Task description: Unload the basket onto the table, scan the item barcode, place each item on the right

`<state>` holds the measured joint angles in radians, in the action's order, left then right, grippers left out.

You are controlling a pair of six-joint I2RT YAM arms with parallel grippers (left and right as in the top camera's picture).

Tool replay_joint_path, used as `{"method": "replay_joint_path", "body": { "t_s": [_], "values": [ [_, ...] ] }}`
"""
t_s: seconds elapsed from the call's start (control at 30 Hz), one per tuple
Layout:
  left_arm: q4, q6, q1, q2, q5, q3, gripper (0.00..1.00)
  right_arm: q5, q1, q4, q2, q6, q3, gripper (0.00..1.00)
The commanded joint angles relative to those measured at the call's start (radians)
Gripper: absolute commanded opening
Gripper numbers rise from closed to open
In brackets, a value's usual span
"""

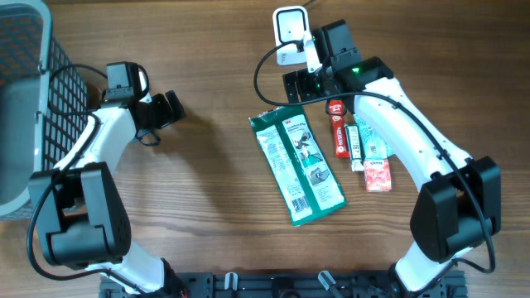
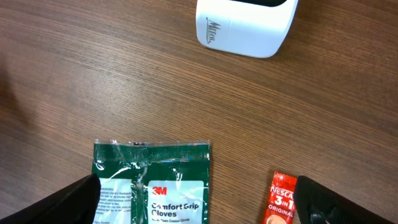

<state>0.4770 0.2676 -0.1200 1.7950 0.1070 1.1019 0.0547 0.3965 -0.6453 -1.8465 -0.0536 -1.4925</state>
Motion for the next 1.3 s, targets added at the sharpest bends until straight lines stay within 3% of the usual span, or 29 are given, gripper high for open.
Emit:
{"method": "replay_joint_path", "body": {
  "t_s": [0.0,0.33,1.0,1.1,1.27],
  "values": [
    [-0.003,0.002,-0.007,-0.014,0.005,0.012,1.00,-0.010,-0.003,0.005,-0.014,-0.013,0.000,1.00],
    [-0.003,0.002,-0.007,-0.014,0.005,0.012,1.00,-0.010,-0.003,0.005,0.102,-0.013,0.000,1.00],
    [-0.003,0.002,-0.007,-0.014,0.005,0.012,1.00,-0.010,-0.003,-0.068,0.936,0.027,0.004,1.00],
    [-0.003,0.002,-0.007,-0.014,0.005,0.012,1.00,-0.009,-0.012,-0.142,1.062,0.023,0.057,1.00],
    [-0.003,0.002,-0.007,-0.014,0.005,0.012,1.00,-0.009,-0.130,-0.144,1.332,-0.064,0.333,1.00]
  ]
}}
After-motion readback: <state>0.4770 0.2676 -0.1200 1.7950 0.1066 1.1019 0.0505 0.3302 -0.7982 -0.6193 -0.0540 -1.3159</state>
